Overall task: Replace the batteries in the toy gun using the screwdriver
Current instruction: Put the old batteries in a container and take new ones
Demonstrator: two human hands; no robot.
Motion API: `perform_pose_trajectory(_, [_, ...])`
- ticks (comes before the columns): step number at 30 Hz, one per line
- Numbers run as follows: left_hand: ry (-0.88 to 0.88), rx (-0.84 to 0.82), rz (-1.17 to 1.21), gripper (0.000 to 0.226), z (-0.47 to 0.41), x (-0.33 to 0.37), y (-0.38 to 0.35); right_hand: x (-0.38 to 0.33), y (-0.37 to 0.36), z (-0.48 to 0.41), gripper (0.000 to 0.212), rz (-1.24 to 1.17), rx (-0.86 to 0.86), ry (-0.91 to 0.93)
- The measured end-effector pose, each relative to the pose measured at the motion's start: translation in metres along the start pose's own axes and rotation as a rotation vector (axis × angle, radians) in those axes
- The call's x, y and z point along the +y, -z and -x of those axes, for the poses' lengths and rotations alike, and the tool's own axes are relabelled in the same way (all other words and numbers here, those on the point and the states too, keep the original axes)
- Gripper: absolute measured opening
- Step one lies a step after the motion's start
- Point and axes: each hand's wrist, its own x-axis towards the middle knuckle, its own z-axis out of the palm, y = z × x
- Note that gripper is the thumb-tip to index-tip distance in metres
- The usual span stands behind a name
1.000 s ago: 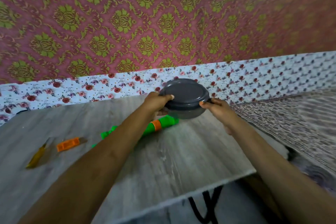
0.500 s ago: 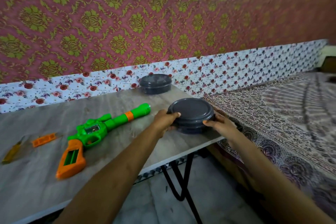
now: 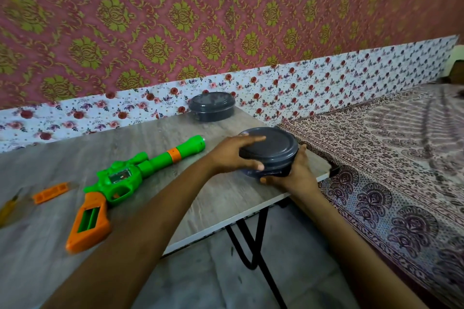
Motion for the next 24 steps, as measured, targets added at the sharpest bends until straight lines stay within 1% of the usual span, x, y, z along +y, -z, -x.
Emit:
perform_pose_trajectory(2, [-0.055, -0.094, -0.177, 0.074, -0.006, -0.007, 0.000, 0.000, -0.006, 0.001, 0.142, 0.090, 0.076, -0.004])
perform_pose_trajectory(6, [-0.177, -0.065, -0.490, 0.068, -0.017, -0.008, 0.005, -0.001, -0.013, 0.000, 0.139, 0.148, 0.160, -0.024])
perform_pose_trajectory(9, [-0.279, -0.116, -0.754, 0.060, -0.024, 0.010, 0.013, 0.003, -0.016, -0.002, 0.132, 0.128, 0.184, -0.015])
perform_pose_trajectory(11, [-0.347, -0.144, -0.877, 0.052, -0.027, 0.021, 0.015, 0.005, -0.017, -0.002, 0.129, 0.110, 0.190, -0.003])
perform_pose_trajectory(13, [-0.385, -0.177, -0.928, 0.046, -0.028, 0.029, 0.015, 0.005, -0.017, -0.001, 0.127, 0.105, 0.180, -0.002])
perform_pose_trajectory(17, [-0.391, -0.205, -0.929, 0.045, -0.028, 0.033, 0.016, 0.003, -0.016, -0.002, 0.125, 0.121, 0.162, -0.012])
perform_pose_trajectory(21, [-0.410, -0.177, -0.940, 0.040, -0.027, 0.029, 0.015, 0.002, -0.015, -0.001, 0.119, 0.100, 0.150, -0.004])
perform_pose_trajectory(24, [-0.374, -0.161, -0.891, 0.038, -0.033, 0.029, 0.025, -0.001, -0.015, 0.001, 0.123, 0.108, 0.146, -0.019])
